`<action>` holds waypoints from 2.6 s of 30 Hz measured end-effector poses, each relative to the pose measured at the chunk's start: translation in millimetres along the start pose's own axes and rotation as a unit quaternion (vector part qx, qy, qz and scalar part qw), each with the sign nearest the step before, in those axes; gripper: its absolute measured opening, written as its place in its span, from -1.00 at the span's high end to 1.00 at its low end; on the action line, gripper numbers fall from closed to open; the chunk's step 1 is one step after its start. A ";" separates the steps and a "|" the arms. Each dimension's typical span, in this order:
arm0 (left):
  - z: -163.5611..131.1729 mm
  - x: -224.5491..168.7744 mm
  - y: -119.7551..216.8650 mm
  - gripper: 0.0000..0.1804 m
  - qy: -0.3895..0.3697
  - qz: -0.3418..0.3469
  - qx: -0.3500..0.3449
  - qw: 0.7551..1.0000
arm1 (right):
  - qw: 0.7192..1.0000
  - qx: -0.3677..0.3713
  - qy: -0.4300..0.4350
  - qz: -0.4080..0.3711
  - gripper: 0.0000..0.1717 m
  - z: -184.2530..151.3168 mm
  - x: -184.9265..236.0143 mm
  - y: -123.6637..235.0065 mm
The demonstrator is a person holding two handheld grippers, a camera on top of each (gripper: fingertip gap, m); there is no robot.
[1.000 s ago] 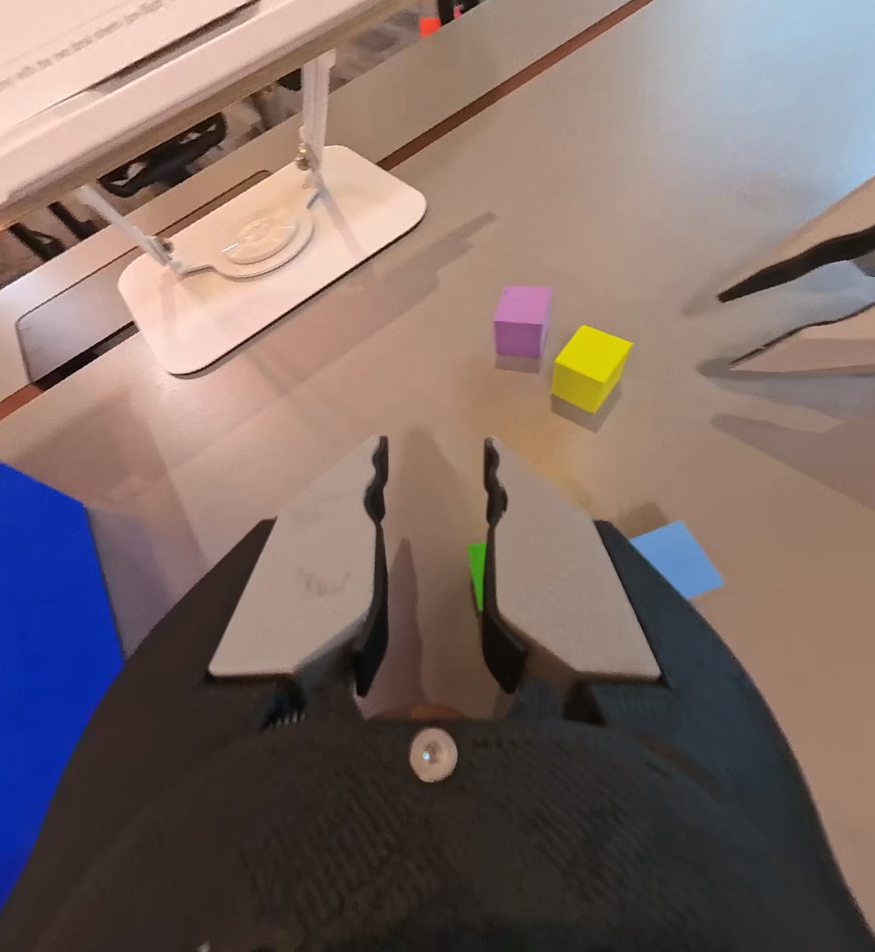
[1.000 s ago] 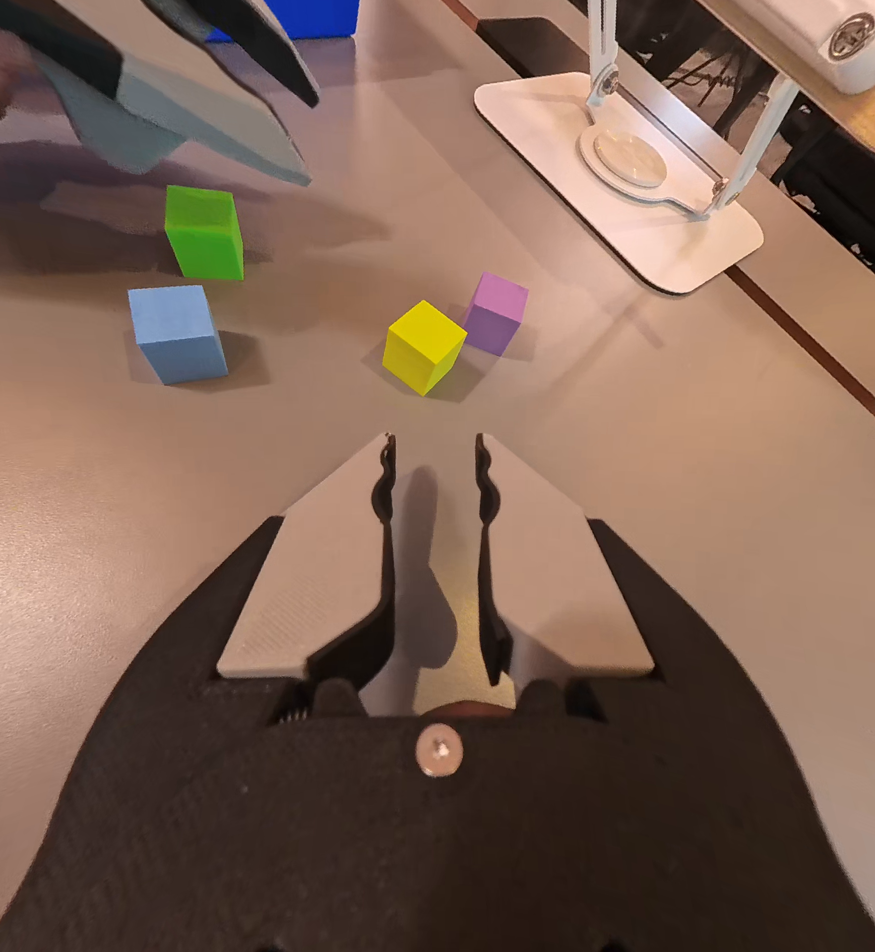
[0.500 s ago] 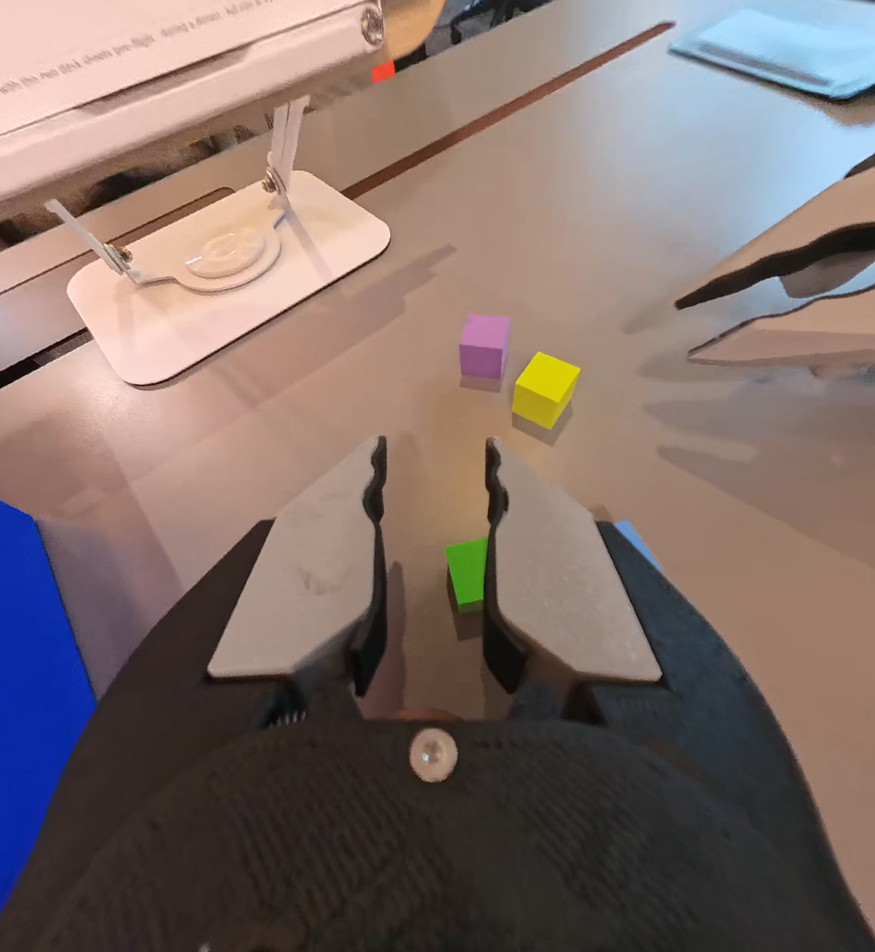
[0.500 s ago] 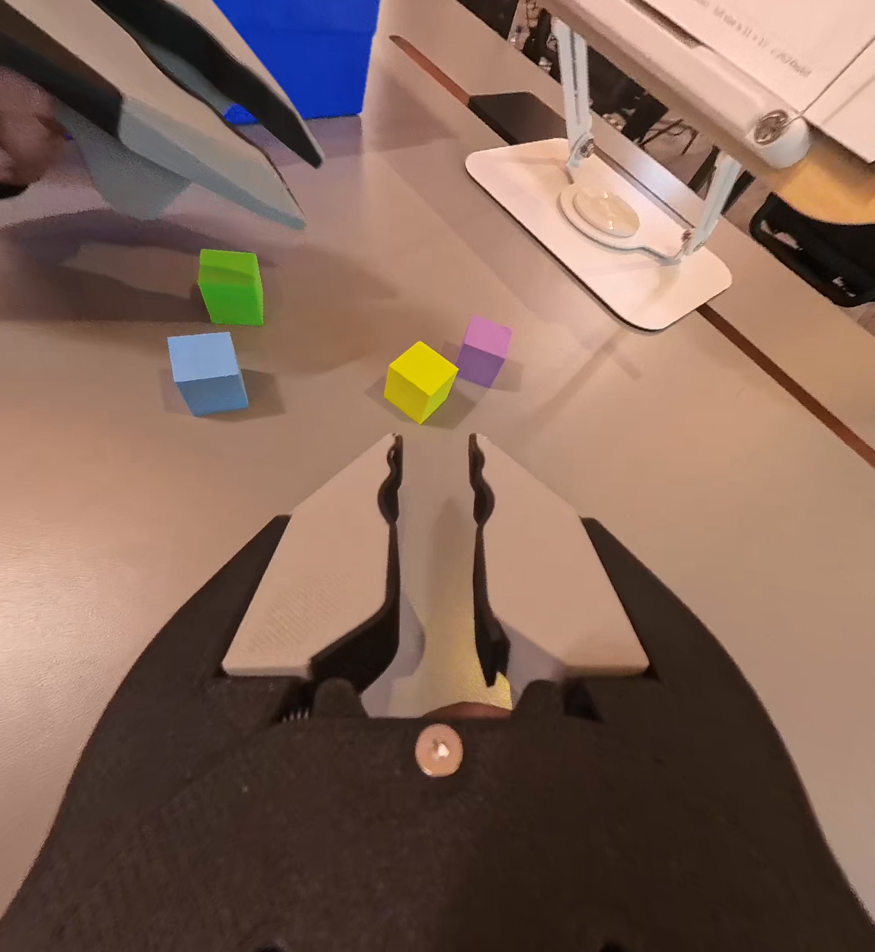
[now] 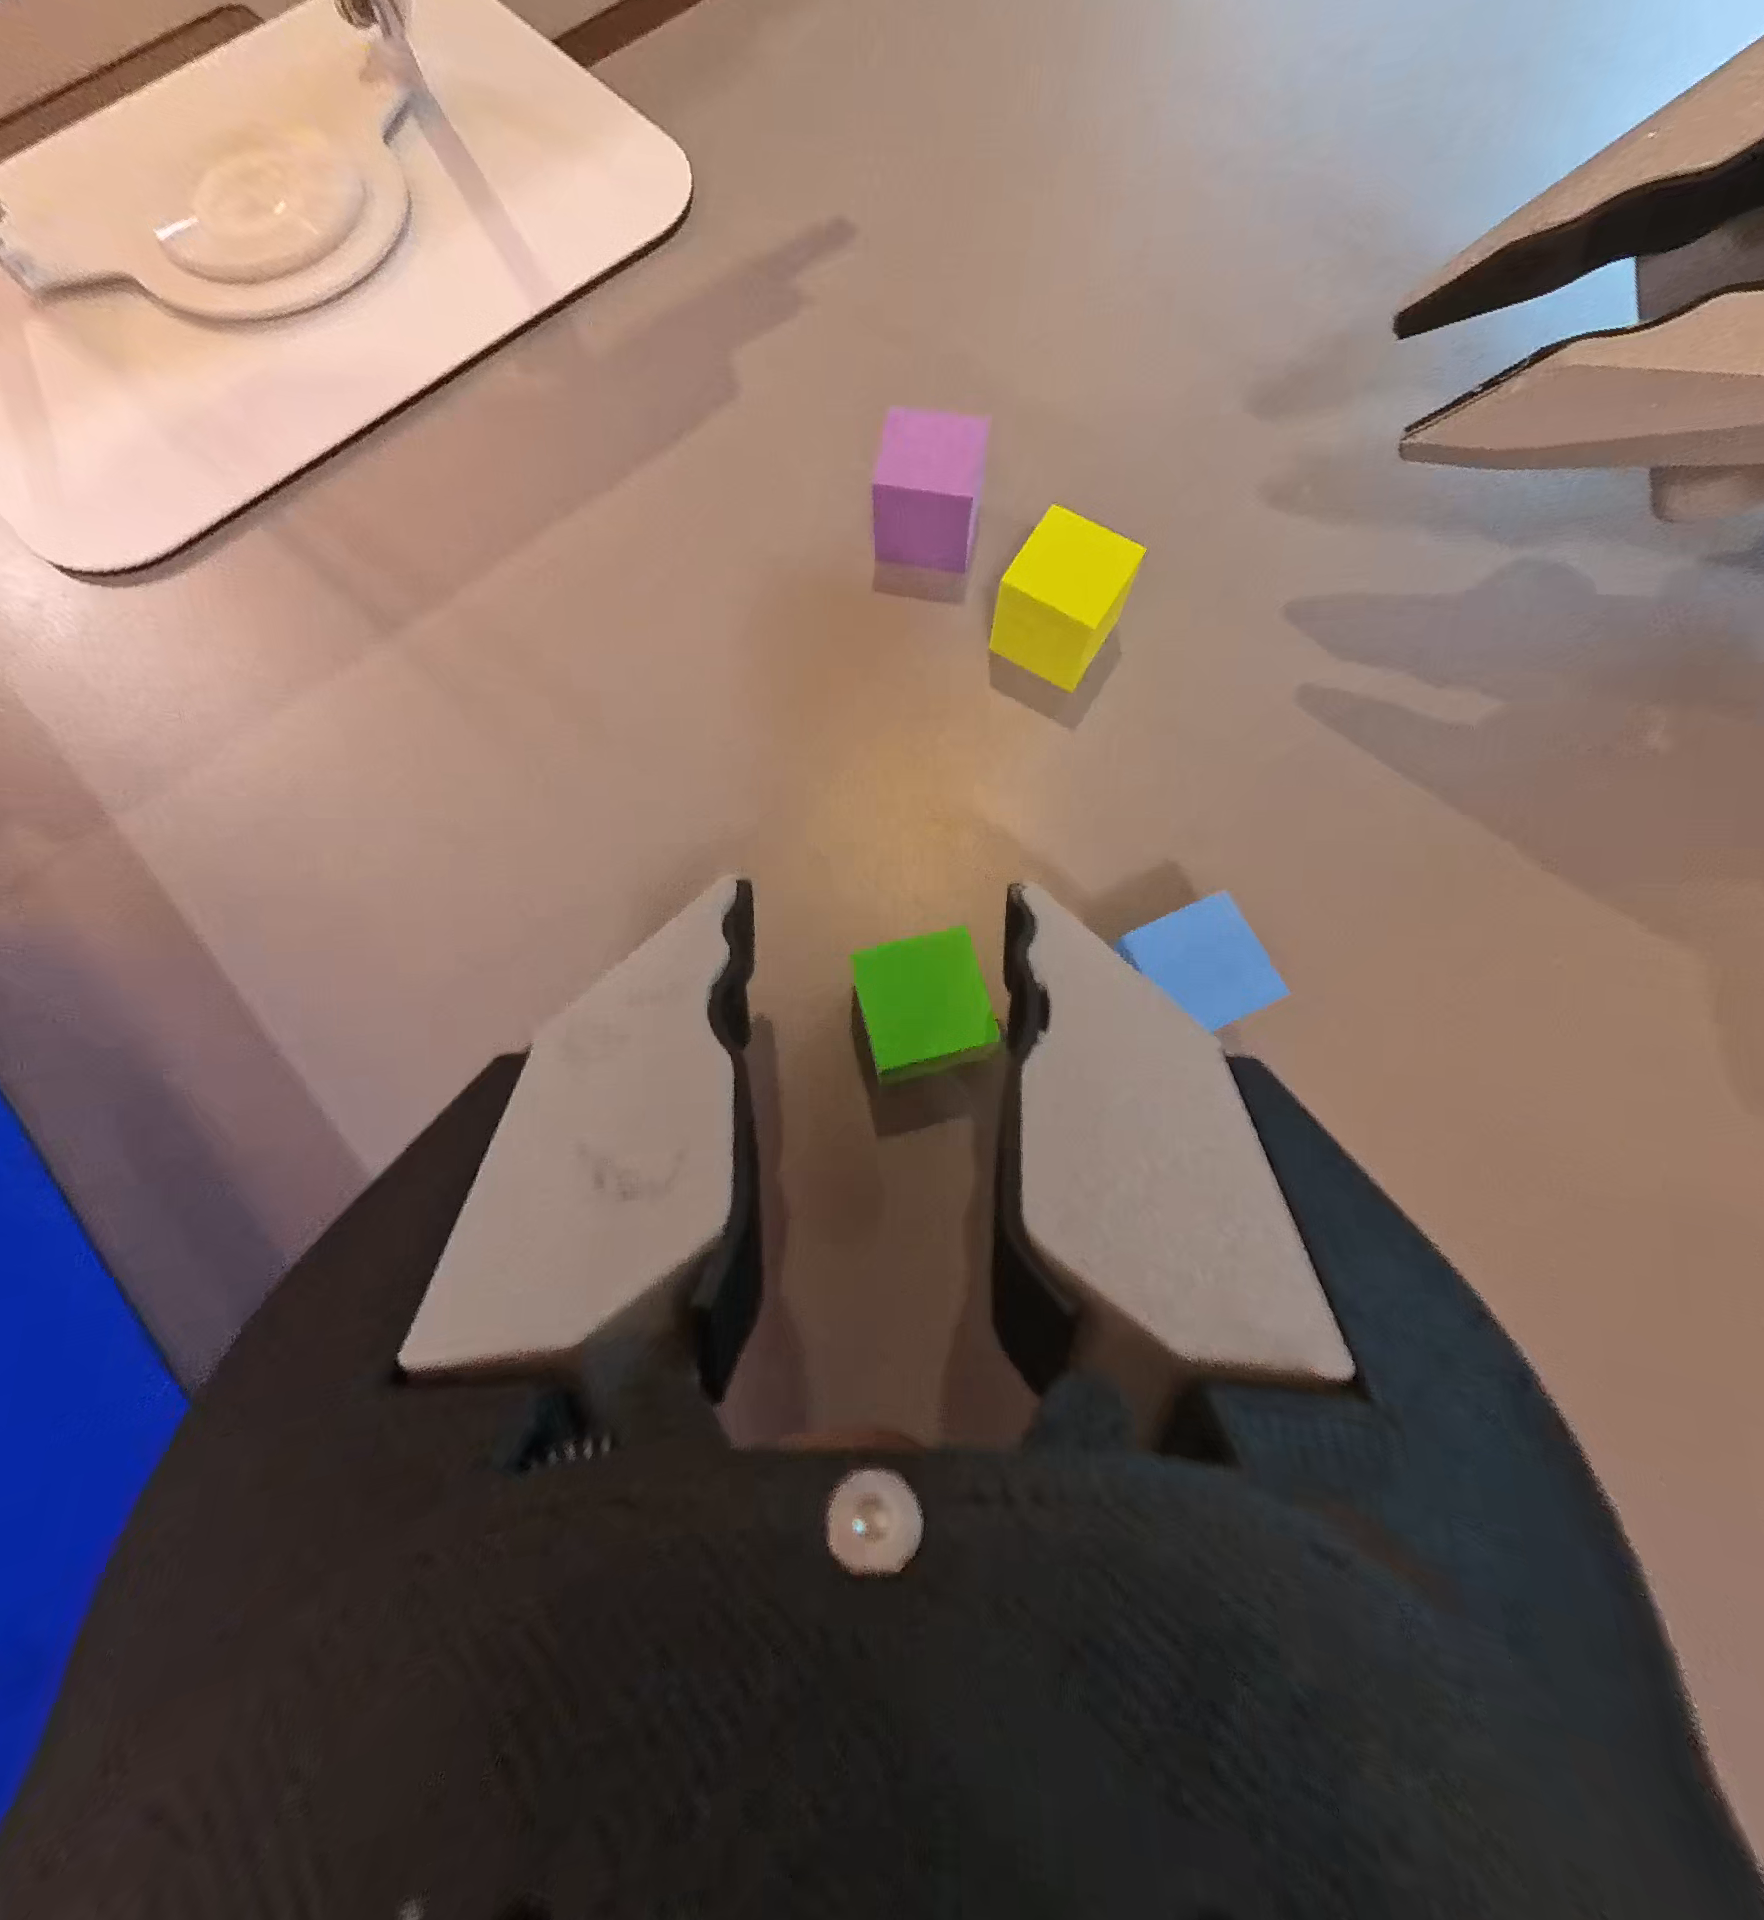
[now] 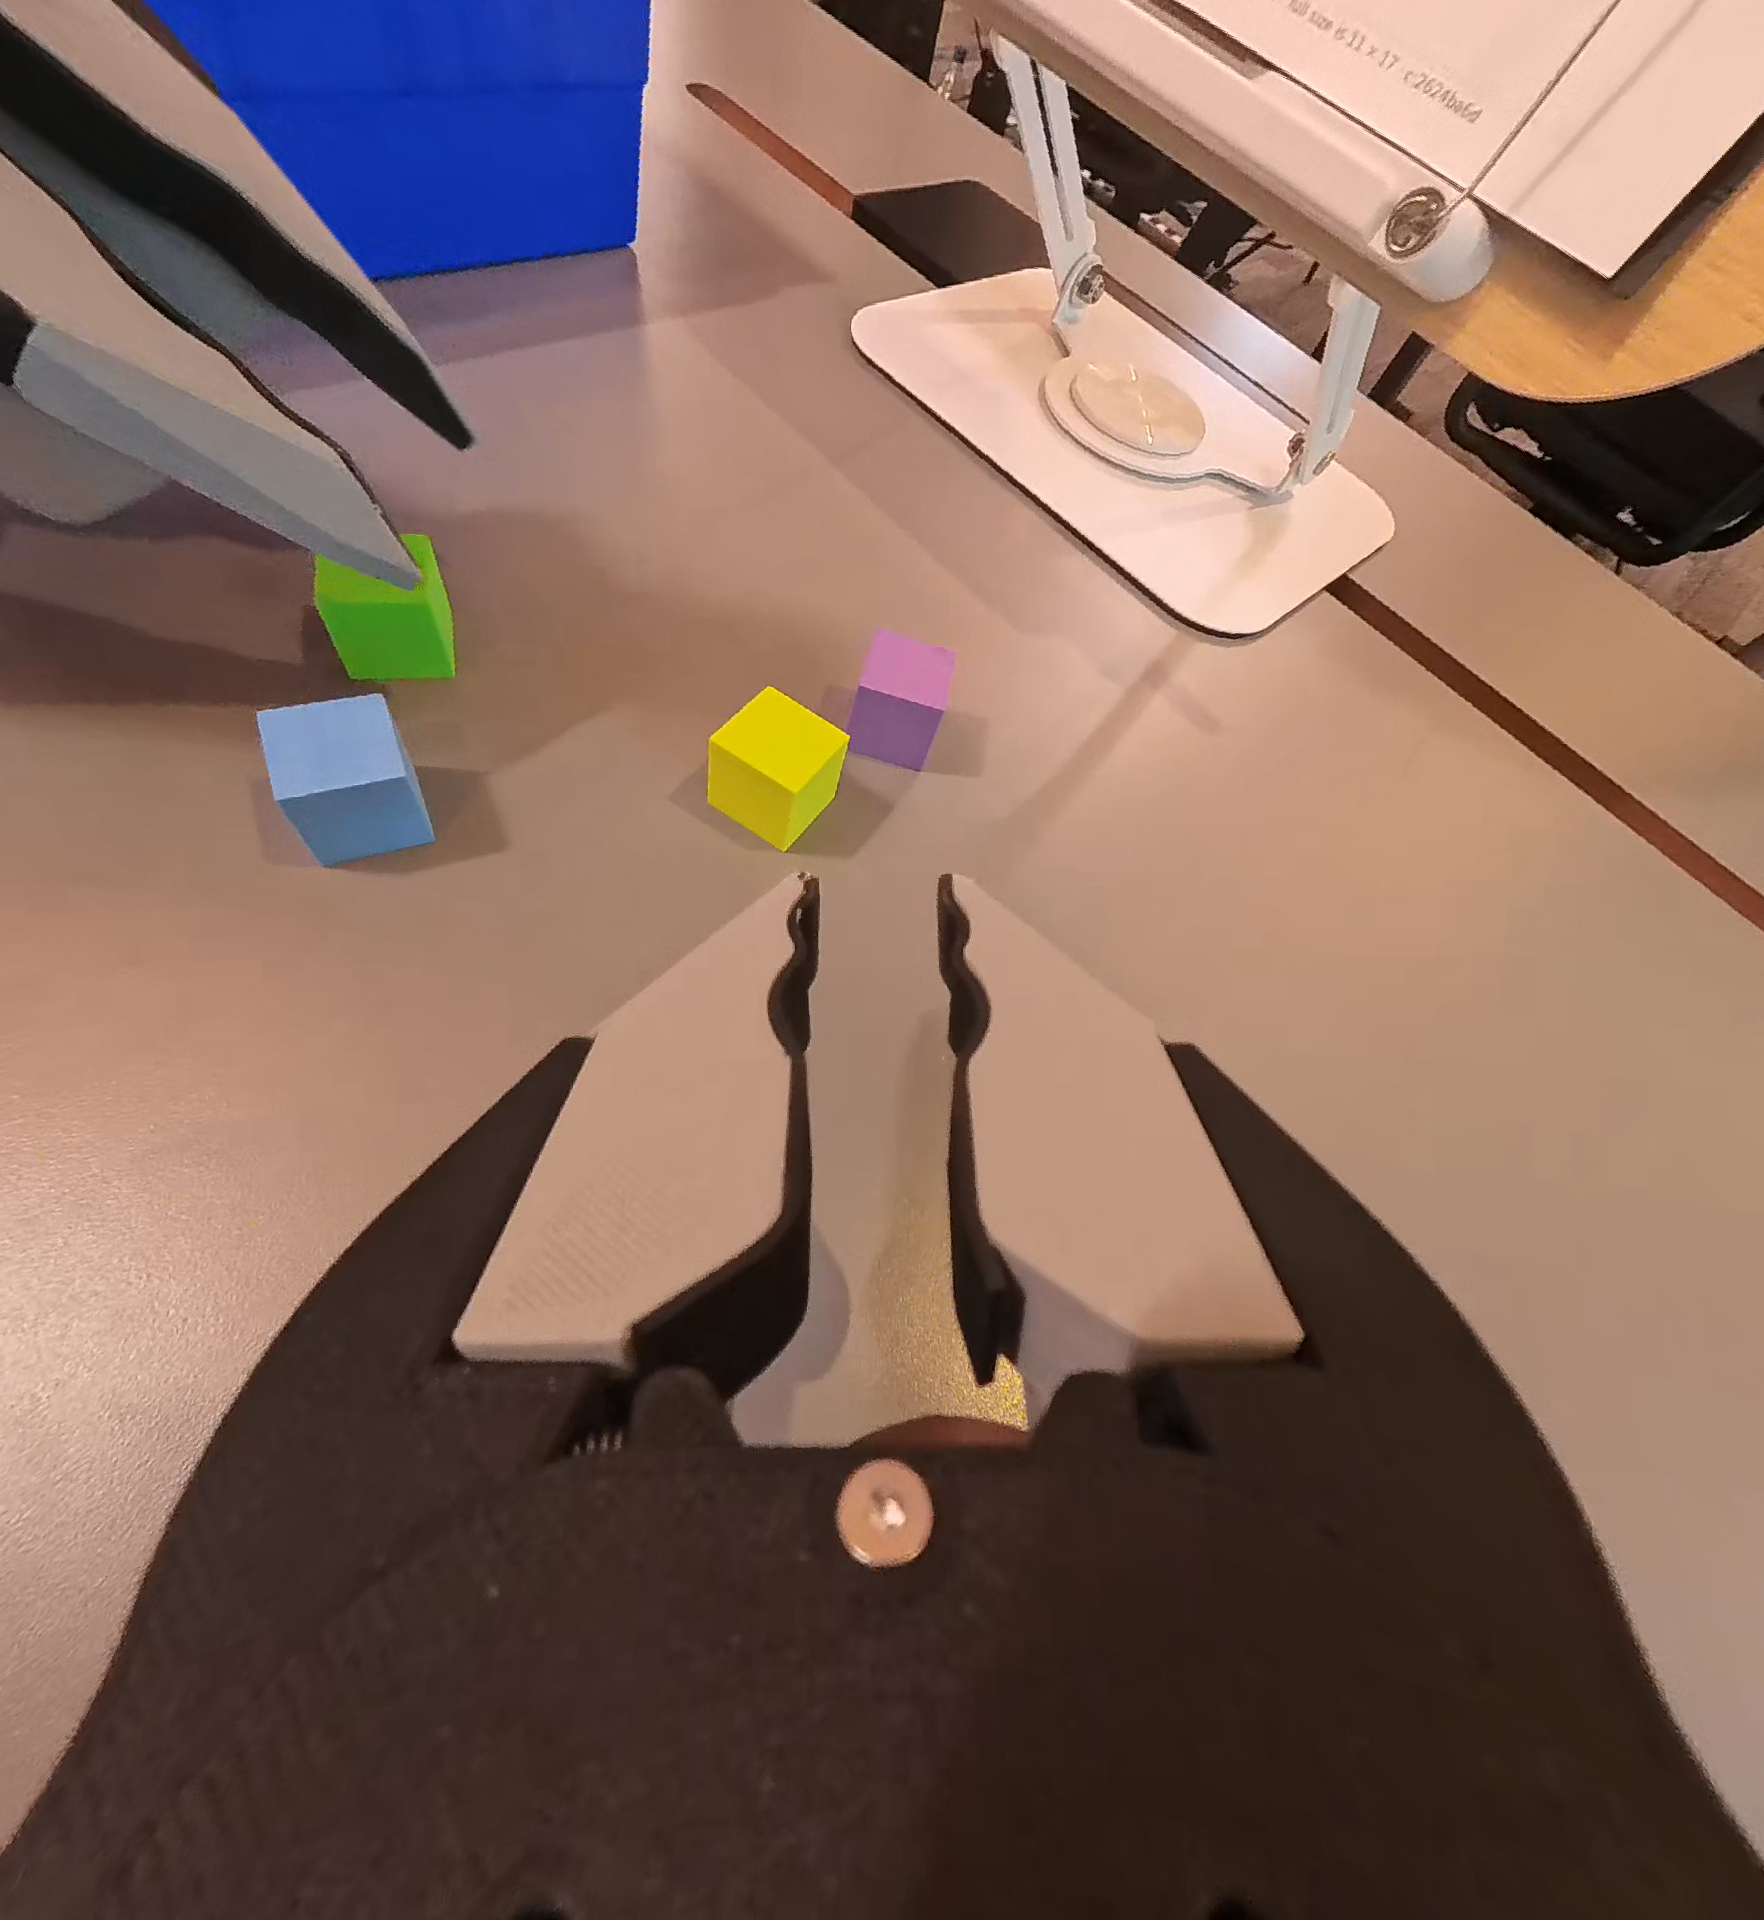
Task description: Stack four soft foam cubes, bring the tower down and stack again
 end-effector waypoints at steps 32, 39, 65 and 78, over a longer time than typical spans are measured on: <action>-7.2 -65.4 14.0 0.72 -0.327 -0.180 -0.072 0.925 | 0.999 -0.015 0.007 0.036 0.77 3.4 6.9 1.0; 28.5 -53.4 38.6 0.72 -0.345 -0.247 -0.084 0.902 | 0.999 -0.021 0.001 0.041 0.76 3.9 2.8 2.5; 19.5 -41.6 -1.0 0.72 -0.393 -0.257 0.051 0.881 | 0.998 -0.030 0.010 0.053 0.76 8.0 7.6 7.1; 15.8 -38.9 -2.4 0.72 -0.401 -0.254 0.056 0.878 | 0.998 -0.036 0.012 0.055 0.77 10.8 9.1 9.8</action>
Point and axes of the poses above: each gripper's, where its closed fingertips meet, y back along the fingers, z out of its top, x = y × z across the jaws, the point moved 8 cm from there along y, back along the fingers, and after that the axes turned 4 degrees about -y, right-handed, at the moved point
